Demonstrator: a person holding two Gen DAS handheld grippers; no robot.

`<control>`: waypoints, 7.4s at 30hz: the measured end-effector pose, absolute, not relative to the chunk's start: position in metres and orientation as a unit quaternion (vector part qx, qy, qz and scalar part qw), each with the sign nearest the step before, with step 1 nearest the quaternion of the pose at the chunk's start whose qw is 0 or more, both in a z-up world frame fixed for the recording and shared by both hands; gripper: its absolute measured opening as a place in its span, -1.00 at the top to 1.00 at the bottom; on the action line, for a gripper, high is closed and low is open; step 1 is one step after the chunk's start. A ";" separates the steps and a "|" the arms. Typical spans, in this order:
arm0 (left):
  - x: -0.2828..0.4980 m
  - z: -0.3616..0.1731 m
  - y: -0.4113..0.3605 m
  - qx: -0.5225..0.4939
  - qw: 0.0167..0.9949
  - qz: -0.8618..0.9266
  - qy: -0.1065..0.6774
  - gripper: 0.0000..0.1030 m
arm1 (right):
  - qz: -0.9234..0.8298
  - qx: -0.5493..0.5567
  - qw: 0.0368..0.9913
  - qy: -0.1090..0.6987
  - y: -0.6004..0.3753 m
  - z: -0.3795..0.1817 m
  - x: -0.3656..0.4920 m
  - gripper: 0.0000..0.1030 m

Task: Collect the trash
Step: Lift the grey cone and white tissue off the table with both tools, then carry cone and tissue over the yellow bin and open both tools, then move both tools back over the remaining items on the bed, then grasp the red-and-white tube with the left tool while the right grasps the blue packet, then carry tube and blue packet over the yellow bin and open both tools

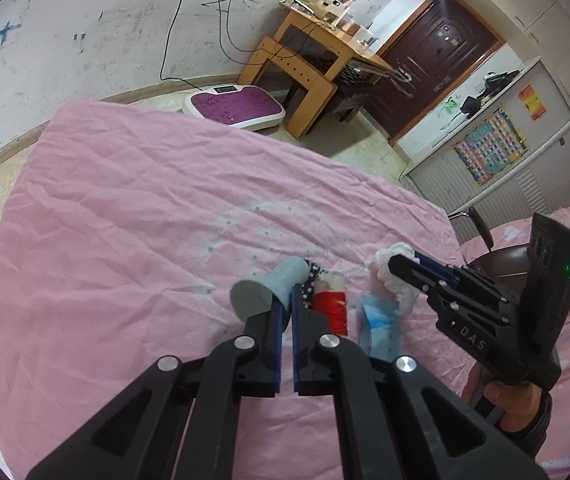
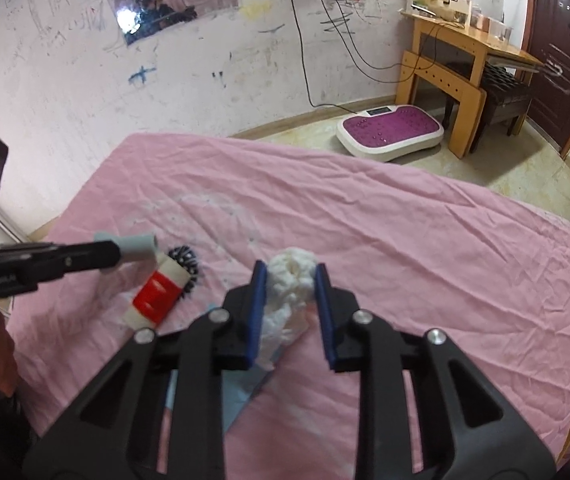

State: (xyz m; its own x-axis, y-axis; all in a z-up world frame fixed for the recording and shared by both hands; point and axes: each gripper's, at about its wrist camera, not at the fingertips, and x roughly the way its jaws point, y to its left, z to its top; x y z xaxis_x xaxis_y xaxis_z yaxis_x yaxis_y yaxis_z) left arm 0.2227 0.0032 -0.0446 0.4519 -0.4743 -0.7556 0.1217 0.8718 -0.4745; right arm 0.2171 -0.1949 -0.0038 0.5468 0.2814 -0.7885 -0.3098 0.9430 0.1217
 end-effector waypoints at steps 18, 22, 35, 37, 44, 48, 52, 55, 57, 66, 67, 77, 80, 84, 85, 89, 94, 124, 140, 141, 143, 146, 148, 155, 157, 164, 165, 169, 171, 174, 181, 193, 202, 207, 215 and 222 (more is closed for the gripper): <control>0.206 0.020 -0.042 -0.134 0.857 -0.216 0.449 1.00 | 0.152 0.043 0.911 0.380 -0.274 0.040 0.177 0.57; 0.204 0.033 -0.090 -0.101 0.856 -0.242 0.445 1.00 | 0.127 0.061 0.917 0.372 -0.319 0.042 0.160 0.57; 0.244 0.009 -0.177 0.047 0.847 -0.190 0.494 0.92 | 0.081 0.109 0.923 0.360 -0.416 0.027 0.127 0.56; 0.253 0.002 -0.182 0.074 0.839 -0.188 0.505 0.76 | 0.083 0.115 0.922 0.361 -0.419 0.023 0.126 0.56; 0.271 -0.020 -0.181 0.107 0.809 -0.204 0.540 -0.23 | 0.075 0.122 0.921 0.362 -0.425 0.021 0.127 0.56; 0.269 -0.026 -0.184 0.134 0.807 -0.198 0.540 -0.03 | 0.068 0.125 0.923 0.358 -0.428 0.023 0.127 0.56; 0.272 -0.033 -0.191 0.151 0.802 -0.199 0.542 0.33 | 0.061 0.129 0.924 0.355 -0.434 0.024 0.122 0.55; 0.276 -0.037 -0.198 0.155 0.800 -0.206 0.541 0.45 | 0.053 0.135 0.924 0.354 -0.443 0.023 0.115 0.55; 0.277 -0.035 -0.201 0.156 0.802 -0.204 0.539 0.46 | 0.047 0.139 0.924 0.352 -0.450 0.022 0.110 0.55; 0.273 -0.028 -0.209 0.122 0.802 -0.234 0.535 0.47 | 0.010 0.157 0.923 0.350 -0.485 0.014 0.089 0.55; 0.268 -0.023 -0.214 0.122 0.804 -0.241 0.531 0.47 | 0.003 0.160 0.922 0.351 -0.492 0.012 0.086 0.55; 0.206 0.026 -0.319 0.147 0.791 -0.356 0.476 0.47 | -0.059 0.195 0.903 0.379 -0.553 -0.036 0.058 0.53; 0.187 0.030 -0.363 0.159 0.780 -0.385 0.468 0.46 | -0.068 0.208 0.894 0.391 -0.568 -0.056 0.052 0.53; 0.170 0.019 -0.418 0.179 0.759 -0.413 0.470 0.46 | -0.077 0.220 0.887 0.399 -0.585 -0.074 0.047 0.53; 0.167 0.012 -0.430 0.183 0.754 -0.418 0.473 0.46 | -0.079 0.224 0.885 0.400 -0.590 -0.078 0.044 0.53; 0.159 -0.014 -0.461 0.201 0.740 -0.423 0.484 0.46 | -0.087 0.240 0.879 0.404 -0.606 -0.094 0.035 0.52; 0.148 -0.049 -0.492 0.236 0.723 -0.417 0.498 0.46 | -0.084 0.268 0.866 0.414 -0.621 -0.115 0.028 0.40; 0.147 0.002 -0.402 0.205 0.813 -0.334 0.432 -0.28 | -0.033 0.229 0.900 0.370 -0.550 -0.041 0.037 -0.46; 0.188 0.025 -0.186 0.116 0.882 -0.153 0.429 -0.31 | 0.117 0.115 0.908 0.385 -0.362 0.012 0.113 -0.70; 0.190 0.026 -0.173 0.109 0.885 -0.143 0.429 -0.32 | 0.131 0.106 0.907 0.386 -0.345 0.015 0.119 -0.70; 0.194 0.026 -0.154 0.102 0.888 -0.126 0.431 -0.36 | 0.148 0.097 0.904 0.388 -0.326 0.017 0.124 -0.70; 0.199 0.024 -0.126 0.090 0.892 -0.103 0.431 -0.39 | 0.177 0.078 0.899 0.393 -0.291 0.020 0.133 -0.70; 0.202 0.022 -0.109 0.079 0.893 -0.091 0.433 -0.39 | 0.188 0.069 0.895 0.398 -0.274 0.019 0.137 -0.70; 0.219 0.010 -0.064 0.030 0.881 -0.080 0.465 -0.40 | 0.215 0.036 0.881 0.419 -0.232 0.011 0.145 -0.74; 0.224 0.006 -0.057 0.024 0.878 -0.076 0.472 -0.40 | 0.218 0.030 0.878 0.425 -0.222 0.007 0.146 -0.84; 0.230 -0.018 -0.058 0.022 0.863 -0.081 0.498 -0.41 | 0.217 0.006 0.870 0.442 -0.198 -0.007 0.155 -0.84; 0.230 -0.021 -0.062 0.025 0.861 -0.085 0.501 -0.41 | 0.217 0.003 0.869 0.444 -0.196 -0.008 0.155 -0.84; 0.231 -0.028 -0.068 0.038 0.857 -0.089 0.507 -0.41 | 0.218 0.003 0.868 0.446 -0.193 -0.010 0.156 -0.84; 0.233 -0.030 -0.070 0.044 0.856 -0.086 0.507 -0.41 | 0.216 0.003 0.868 0.446 -0.195 -0.011 0.156 -0.84; 0.234 -0.032 -0.072 0.049 0.856 -0.084 0.507 -0.41 | 0.214 0.003 0.868 0.447 -0.193 -0.011 0.158 -0.84; 0.235 -0.038 -0.072 0.049 0.850 -0.091 0.516 -0.24 | 0.214 -0.003 0.869 0.447 -0.189 -0.011 0.158 -0.84; 0.230 -0.033 -0.065 0.058 0.853 -0.100 0.509 0.66 | 0.192 -0.036 0.870 0.452 -0.166 -0.014 0.167 -0.84; 0.230 -0.031 -0.032 0.036 0.856 -0.089 0.508 0.67 | 0.161 -0.069 0.874 0.454 -0.148 -0.021 0.179 -0.32; 0.229 -0.033 -0.033 0.042 0.855 -0.092 0.508 0.67 | 0.160 -0.068 0.876 0.449 -0.152 -0.023 0.181 -0.11; 0.226 -0.034 -0.032 0.033 0.857 -0.099 0.504 0.67 | 0.171 -0.019 0.882 0.440 -0.173 -0.015 0.180 -0.09; 0.226 -0.026 -0.027 0.001 0.854 -0.115 0.507 0.68 | 0.183 0.004 0.889 0.420 -0.191 -0.002 0.171 -0.09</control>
State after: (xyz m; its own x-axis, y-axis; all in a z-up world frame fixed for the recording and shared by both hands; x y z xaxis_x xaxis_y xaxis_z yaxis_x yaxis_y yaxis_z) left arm 0.2258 -0.0269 -0.0260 0.4597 -0.1966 -0.8660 0.1978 0.9734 -0.1160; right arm 0.1714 -0.1910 -0.0016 0.5802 0.3288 -0.7452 -0.3215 0.9331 0.1614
